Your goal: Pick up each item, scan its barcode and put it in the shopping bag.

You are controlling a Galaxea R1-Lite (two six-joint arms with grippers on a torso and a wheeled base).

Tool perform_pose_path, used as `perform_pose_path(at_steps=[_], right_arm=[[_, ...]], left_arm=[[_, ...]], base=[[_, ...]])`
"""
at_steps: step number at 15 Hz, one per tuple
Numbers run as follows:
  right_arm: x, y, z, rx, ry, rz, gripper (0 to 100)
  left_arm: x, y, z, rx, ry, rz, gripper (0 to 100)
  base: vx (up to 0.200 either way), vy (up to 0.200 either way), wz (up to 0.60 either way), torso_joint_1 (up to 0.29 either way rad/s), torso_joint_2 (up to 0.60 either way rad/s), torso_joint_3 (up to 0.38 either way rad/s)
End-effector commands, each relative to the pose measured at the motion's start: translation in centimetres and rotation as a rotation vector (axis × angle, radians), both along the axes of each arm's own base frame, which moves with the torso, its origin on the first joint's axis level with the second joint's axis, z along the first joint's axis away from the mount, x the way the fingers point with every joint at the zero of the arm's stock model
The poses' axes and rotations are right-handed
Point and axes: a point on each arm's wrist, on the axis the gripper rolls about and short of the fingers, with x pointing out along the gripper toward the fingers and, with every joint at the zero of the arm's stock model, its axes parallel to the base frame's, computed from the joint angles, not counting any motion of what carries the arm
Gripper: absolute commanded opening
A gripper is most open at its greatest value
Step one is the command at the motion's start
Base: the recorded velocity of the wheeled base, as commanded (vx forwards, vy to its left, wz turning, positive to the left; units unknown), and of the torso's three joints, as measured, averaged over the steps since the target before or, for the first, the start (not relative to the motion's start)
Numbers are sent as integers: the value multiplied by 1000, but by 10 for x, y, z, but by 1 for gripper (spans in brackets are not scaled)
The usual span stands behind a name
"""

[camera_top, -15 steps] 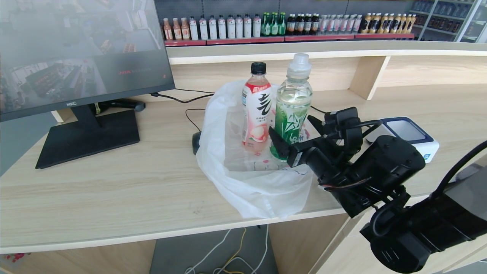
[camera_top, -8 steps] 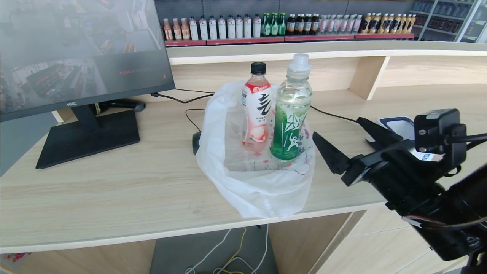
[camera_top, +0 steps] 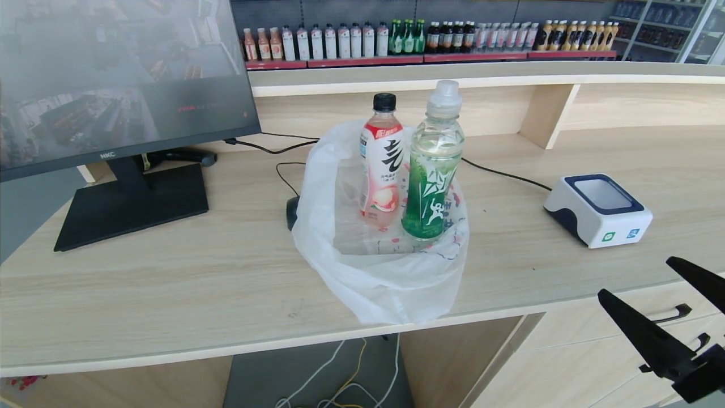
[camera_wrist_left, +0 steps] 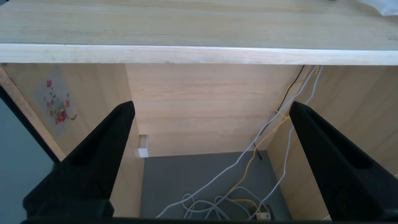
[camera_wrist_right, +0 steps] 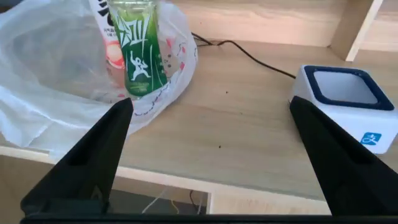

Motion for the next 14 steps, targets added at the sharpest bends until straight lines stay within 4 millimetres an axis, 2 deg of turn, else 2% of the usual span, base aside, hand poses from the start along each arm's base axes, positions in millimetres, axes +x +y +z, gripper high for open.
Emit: perform_pose_path(at_steps=[1,4,5,8,10,14], right_arm=[[-62,-34,-25,-108,33,75,100],[-106,-60,-75,-168,128,128,100],[-112,-64,-74,-155,140,123,100],[-114,-63,-74,-131,154,52,100],[-116,-58,-74,-93,176,-160,100],[-115,-60,-74,-46,195,-210,100]], left_arm=[[0,0,0,0,0,1,100],[0,0,0,0,0,1,100],[0,0,0,0,0,0,100],[0,0,0,0,0,0,100],[0,0,0,0,0,0,100],[0,0,0,0,0,0,100]], base=[[0,0,0,0,0,0],[0,0,0,0,0,0],[0,0,0,0,0,0],[0,0,0,0,0,0],[0,0,0,0,0,0],[0,0,0,0,0,0]])
